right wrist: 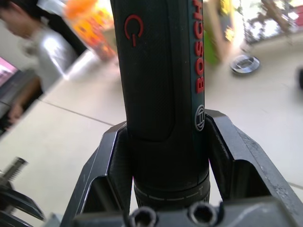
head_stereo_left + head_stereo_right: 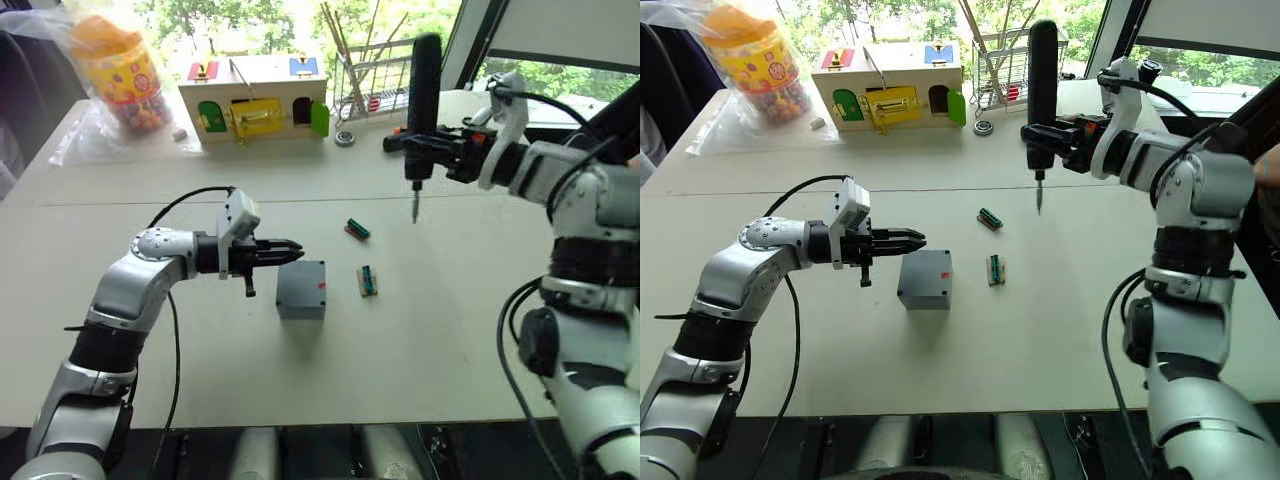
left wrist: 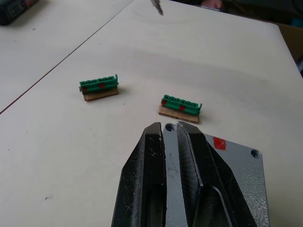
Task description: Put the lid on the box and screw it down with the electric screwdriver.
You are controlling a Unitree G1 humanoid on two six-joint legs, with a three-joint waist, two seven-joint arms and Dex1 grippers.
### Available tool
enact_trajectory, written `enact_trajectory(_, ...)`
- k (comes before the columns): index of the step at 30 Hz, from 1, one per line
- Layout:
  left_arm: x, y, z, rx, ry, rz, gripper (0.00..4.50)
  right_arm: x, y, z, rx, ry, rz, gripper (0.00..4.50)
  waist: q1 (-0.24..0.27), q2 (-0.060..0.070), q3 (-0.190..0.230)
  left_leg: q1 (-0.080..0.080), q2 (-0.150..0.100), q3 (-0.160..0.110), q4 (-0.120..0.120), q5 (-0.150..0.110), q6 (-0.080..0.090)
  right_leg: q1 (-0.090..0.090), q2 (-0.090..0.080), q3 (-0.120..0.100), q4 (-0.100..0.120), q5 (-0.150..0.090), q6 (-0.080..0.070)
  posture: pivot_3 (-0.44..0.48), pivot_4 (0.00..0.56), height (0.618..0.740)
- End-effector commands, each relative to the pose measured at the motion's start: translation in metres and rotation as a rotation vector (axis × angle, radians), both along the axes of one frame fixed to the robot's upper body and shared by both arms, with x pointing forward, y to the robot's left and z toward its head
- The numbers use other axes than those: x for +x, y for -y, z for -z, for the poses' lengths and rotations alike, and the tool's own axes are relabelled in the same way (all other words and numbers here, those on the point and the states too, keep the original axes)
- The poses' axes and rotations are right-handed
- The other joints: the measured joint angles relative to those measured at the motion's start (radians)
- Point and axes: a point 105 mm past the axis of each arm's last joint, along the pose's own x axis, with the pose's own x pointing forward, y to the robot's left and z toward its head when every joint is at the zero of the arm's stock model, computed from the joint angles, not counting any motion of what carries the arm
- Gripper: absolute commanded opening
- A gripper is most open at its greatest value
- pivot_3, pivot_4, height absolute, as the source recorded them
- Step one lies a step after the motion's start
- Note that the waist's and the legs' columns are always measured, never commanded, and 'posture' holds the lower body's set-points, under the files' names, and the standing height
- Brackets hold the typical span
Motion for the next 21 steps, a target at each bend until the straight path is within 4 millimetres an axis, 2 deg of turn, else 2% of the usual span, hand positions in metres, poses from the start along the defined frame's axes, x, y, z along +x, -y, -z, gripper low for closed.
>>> enact_trajectory(1,-0.004,-0.002,-0.008,0.004,0.000,0.018,0.45,-0.035,-0.016,-0.030,0.141,0.217,-0.031,1.81,0.002,0.000,0.000,0.000,-0.001,0.000,0.000,0.000,0.000,0.000,-0.001,0.000,0.000,0.000,0.000,0.000,0.150,0.736)
enact_trajectory(4,-0.009,-0.002,-0.005,0.048,-0.011,0.035,0.45,-0.055,-0.042,-0.017,0.225,0.240,-0.115,1.81,-0.003,0.000,0.000,-0.001,-0.003,0.000,0.001,0.001,-0.001,0.001,-0.002,0.000,0.000,0.000,0.000,0.000,0.150,0.736)
enact_trajectory(7,-0.013,-0.003,0.000,0.104,-0.021,0.056,0.45,-0.067,-0.064,0.003,0.204,0.238,-0.173,1.81,-0.005,0.000,0.000,0.000,-0.003,0.000,0.001,0.001,-0.001,0.001,-0.002,0.000,0.000,0.000,0.000,0.000,0.150,0.736)
enact_trajectory(11,-0.016,-0.006,0.012,0.158,-0.036,0.060,0.45,-0.077,-0.085,0.019,0.208,0.226,-0.244,1.81,-0.007,0.000,0.000,0.001,-0.003,0.000,0.000,0.001,-0.001,0.001,0.000,0.000,0.000,0.000,0.000,0.000,0.150,0.736)
enact_trajectory(14,-0.014,-0.006,0.024,0.205,-0.036,0.049,0.45,-0.075,-0.093,0.033,0.190,0.214,-0.245,1.81,-0.007,0.000,0.000,0.002,-0.003,0.000,0.000,0.000,-0.001,0.001,0.001,0.000,0.000,0.000,0.000,0.000,0.150,0.736)
enact_trajectory(21,-0.012,-0.006,0.030,0.211,-0.041,0.045,0.45,-0.064,-0.101,0.036,0.196,0.248,-0.212,1.81,-0.005,0.000,0.000,0.002,-0.002,0.000,0.001,0.000,-0.001,0.002,0.000,0.000,0.000,0.000,0.000,0.000,0.150,0.736)
